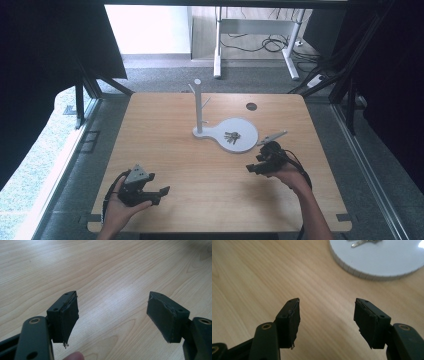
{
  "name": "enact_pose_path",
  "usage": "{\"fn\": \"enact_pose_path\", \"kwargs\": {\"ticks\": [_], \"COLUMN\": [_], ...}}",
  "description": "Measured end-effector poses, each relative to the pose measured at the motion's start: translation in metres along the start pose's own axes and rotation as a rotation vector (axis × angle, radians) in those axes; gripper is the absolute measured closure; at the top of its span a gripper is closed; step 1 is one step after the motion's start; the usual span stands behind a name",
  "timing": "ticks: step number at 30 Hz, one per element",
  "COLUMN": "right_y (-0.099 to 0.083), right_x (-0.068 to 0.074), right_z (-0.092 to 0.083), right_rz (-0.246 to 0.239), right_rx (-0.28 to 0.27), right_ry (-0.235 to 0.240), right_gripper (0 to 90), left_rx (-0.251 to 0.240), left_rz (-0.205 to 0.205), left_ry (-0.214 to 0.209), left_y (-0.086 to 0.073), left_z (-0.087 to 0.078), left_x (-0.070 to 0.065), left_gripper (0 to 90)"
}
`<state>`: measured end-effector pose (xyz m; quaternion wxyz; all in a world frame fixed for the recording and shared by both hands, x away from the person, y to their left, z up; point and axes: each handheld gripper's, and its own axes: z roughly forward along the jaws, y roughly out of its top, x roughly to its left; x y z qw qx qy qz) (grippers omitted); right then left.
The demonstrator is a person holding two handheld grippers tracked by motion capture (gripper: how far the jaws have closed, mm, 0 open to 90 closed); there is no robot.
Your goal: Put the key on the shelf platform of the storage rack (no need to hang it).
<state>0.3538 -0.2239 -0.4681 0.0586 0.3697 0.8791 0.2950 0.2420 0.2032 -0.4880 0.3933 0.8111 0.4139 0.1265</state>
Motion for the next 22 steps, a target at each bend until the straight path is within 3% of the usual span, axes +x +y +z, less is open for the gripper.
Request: {"fn": "enact_pose_path", "kwargs": {"ticks": [2,5,7,10,16,17,19,22], "right_y": [-0.021,-0.034,-0.054,-0.068,-0.078,-0.078,-0.078,-0.08], "right_x": [0.001,0.0,-0.003,-0.01,-0.015,-0.014,-0.014,-0.017], "right_z": [-0.005,-0.007,-0.007,-0.006,-0.009,-0.01,-0.01,-0.006], "right_rz": [0.013,0.025,0.064,0.096,0.118,0.105,0.102,0.101], "right_rx": [-0.022,-0.033,-0.035,-0.02,-0.028,-0.051,-0.058,-0.082], "right_ry": [-0.007,-0.011,-0.018,-0.026,-0.058,-0.09,-0.097,-0.147], "right_gripper": [37.9,37.9,37.9,38.0,38.5,38.7,38.6,38.3], "left_rx": [0.007,0.005,0.003,0.004,0.006,0.01,0.016,0.02], "left_rz": [-0.003,-0.005,-0.006,-0.01,-0.007,-0.004,0.001,0.004], "left_ry": [0.006,0.005,0.007,0.014,0.013,0.011,0.01,0.004], "left_y": [-0.001,-0.001,-0.001,-0.001,-0.001,-0.001,-0.001,-0.001], "left_z": [0.001,0.001,0.0,0.0,0.001,0.002,0.003,0.006], "left_x": [0.002,0.003,0.003,0.004,0.003,0.003,0.002,0.0], "left_gripper": [25.6,25.6,25.6,25.6,25.5,25.5,25.5,25.2]}}
